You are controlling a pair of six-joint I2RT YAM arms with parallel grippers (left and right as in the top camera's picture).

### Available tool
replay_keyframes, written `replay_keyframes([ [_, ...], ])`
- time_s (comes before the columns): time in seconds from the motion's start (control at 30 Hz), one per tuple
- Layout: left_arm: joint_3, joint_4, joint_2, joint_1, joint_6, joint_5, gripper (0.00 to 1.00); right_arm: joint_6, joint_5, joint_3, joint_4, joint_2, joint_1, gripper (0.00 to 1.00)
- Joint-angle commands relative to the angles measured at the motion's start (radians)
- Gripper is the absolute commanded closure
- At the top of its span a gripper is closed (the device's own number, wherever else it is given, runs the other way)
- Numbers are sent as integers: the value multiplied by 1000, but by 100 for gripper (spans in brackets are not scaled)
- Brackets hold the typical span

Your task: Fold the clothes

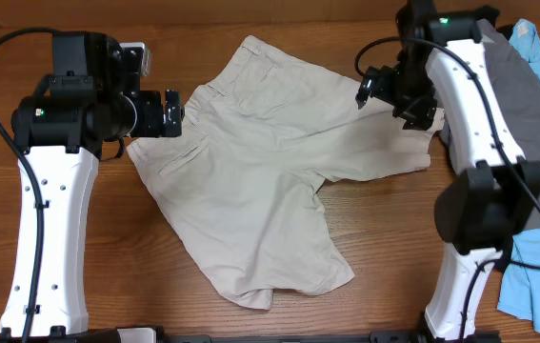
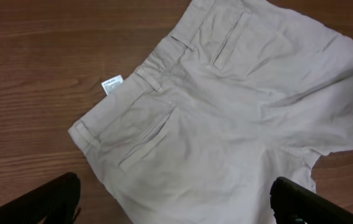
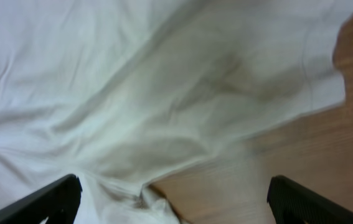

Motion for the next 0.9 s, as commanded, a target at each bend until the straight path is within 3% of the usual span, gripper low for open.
replay_keyframes([
  [0.0,7,-21,5,-8,11,-16,0,-30,-37,32,-68,-141,31,0],
  [0.27,7,-51,5,-8,11,-16,0,-18,-70,-48,-121,-436,122,0],
  [0.53,7,-50,5,-8,17,-17,0,153,4,-618,-74,-749,267,0],
  [0.73,7,-43,5,-8,19,-17,0,192,-105,-1119,215,-901,294,3],
  [0.87,7,-42,5,-8,19,-21,0,194,-152,-1315,379,-898,294,8],
])
